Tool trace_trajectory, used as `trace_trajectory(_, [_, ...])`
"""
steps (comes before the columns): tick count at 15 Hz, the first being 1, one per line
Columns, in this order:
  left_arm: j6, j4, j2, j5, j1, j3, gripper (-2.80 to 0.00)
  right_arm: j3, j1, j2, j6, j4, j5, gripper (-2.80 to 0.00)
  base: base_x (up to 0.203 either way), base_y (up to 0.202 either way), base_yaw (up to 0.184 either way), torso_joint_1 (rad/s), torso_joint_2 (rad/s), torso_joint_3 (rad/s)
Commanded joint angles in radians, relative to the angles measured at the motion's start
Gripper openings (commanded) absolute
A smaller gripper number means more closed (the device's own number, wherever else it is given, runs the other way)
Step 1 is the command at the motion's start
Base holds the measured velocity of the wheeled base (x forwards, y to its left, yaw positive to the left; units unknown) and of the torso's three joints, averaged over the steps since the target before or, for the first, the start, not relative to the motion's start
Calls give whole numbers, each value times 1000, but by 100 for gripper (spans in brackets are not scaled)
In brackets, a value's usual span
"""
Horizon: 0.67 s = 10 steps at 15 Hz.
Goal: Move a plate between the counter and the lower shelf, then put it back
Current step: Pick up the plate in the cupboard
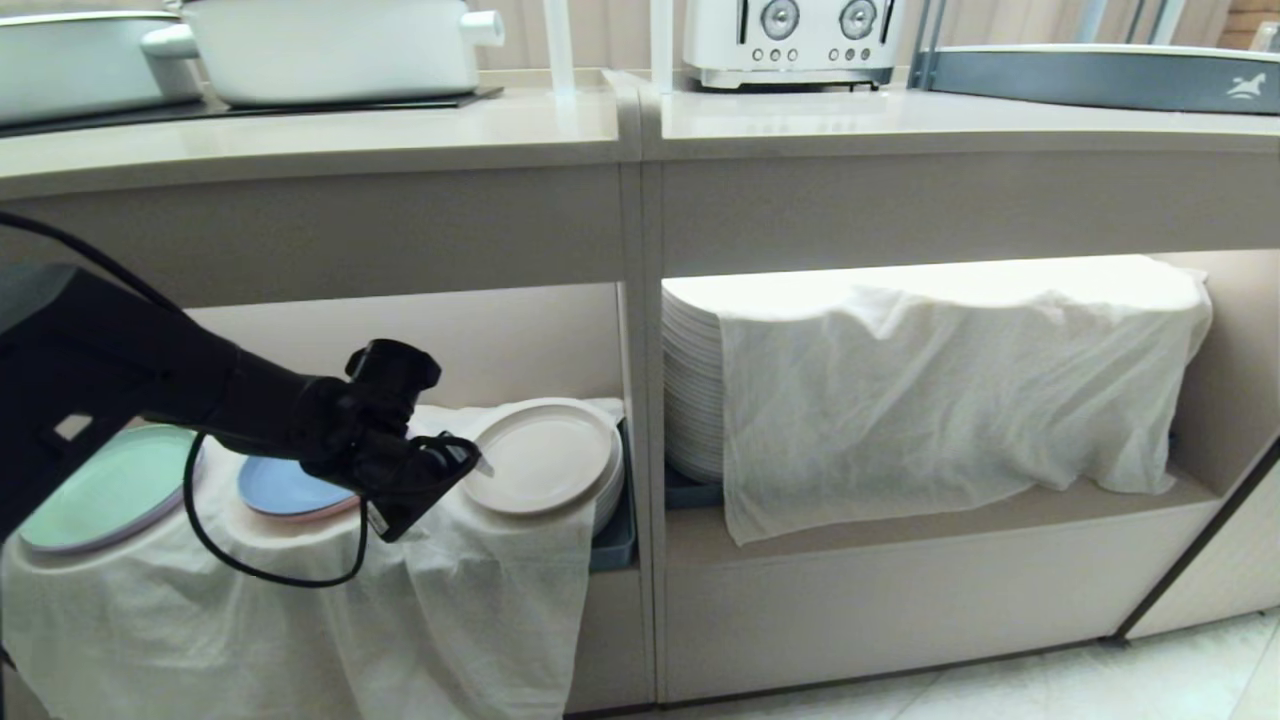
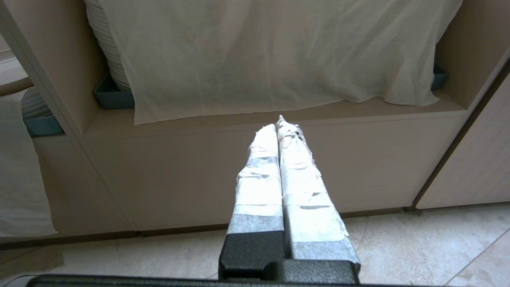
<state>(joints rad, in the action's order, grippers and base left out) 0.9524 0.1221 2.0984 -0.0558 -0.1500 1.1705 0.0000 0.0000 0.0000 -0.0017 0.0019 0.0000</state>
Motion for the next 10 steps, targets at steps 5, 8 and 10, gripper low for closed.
trace_trajectory(5, [2,-1,-116,2,-1,-139,0,0,0,0,0,0,0,-280,0,0,0,0,0,0])
trace_trajectory(8, [1,-2,-178,3,0,-222,0,0,0,0,0,-1,0,-280,0,0,0,0,0,0])
trace_trajectory(10, [0,-7,-232,3,-4,-287,0,0,0,0,0,0,0,-280,0,0,0,0,0,0])
